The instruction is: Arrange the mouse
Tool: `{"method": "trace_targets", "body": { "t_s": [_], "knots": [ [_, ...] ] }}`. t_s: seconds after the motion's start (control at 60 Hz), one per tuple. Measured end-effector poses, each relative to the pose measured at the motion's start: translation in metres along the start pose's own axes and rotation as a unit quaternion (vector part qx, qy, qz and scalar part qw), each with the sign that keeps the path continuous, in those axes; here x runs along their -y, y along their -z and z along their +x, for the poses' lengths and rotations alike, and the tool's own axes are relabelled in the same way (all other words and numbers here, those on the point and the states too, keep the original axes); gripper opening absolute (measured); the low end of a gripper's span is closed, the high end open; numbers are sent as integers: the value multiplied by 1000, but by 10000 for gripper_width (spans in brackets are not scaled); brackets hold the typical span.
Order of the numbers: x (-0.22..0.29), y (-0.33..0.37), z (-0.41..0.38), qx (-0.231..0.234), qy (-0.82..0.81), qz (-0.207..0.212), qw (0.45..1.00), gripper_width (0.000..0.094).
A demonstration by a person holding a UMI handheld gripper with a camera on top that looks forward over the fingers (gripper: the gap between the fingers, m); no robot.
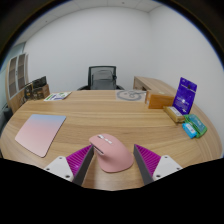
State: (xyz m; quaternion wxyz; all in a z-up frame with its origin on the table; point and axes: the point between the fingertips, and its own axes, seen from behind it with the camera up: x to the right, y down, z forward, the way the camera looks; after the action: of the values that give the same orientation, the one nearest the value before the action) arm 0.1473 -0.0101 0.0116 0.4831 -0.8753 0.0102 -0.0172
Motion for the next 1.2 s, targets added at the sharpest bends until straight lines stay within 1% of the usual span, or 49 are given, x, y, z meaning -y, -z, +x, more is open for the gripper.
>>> {"method": "trace_targets", "body": {
  "t_s": [0.117, 0.2, 0.283, 0.567, 0.6, 0.633, 0.65, 0.683, 0.767, 0.867, 0.917, 0.983, 1.083, 1.2],
  "knots": [
    [10, -27, 1, 11, -5, -7, 1000, 843],
    [12, -43, 5, 18, -15, -20, 1000, 842],
    [11, -56, 10, 17, -28, -27, 999, 844],
    [23, -76, 25, 1, -25, -22, 999, 837],
    [23, -77, 25, -1, -25, -22, 999, 806],
    [23, -78, 26, -4, -23, -23, 999, 728],
    [23, -78, 25, -3, -24, -24, 999, 708],
    [24, -78, 25, -4, -25, -24, 999, 546],
    [23, -78, 28, -14, -34, -23, 999, 530],
    [23, -80, 28, -20, -43, -29, 998, 450],
    [24, -80, 27, -23, -39, -36, 998, 425],
    [29, -76, 13, -11, -55, -47, 997, 420],
    [69, -61, -32, 2, -42, -15, 999, 420],
    [107, -56, -125, 37, -33, 6, 999, 420]
  ]
}}
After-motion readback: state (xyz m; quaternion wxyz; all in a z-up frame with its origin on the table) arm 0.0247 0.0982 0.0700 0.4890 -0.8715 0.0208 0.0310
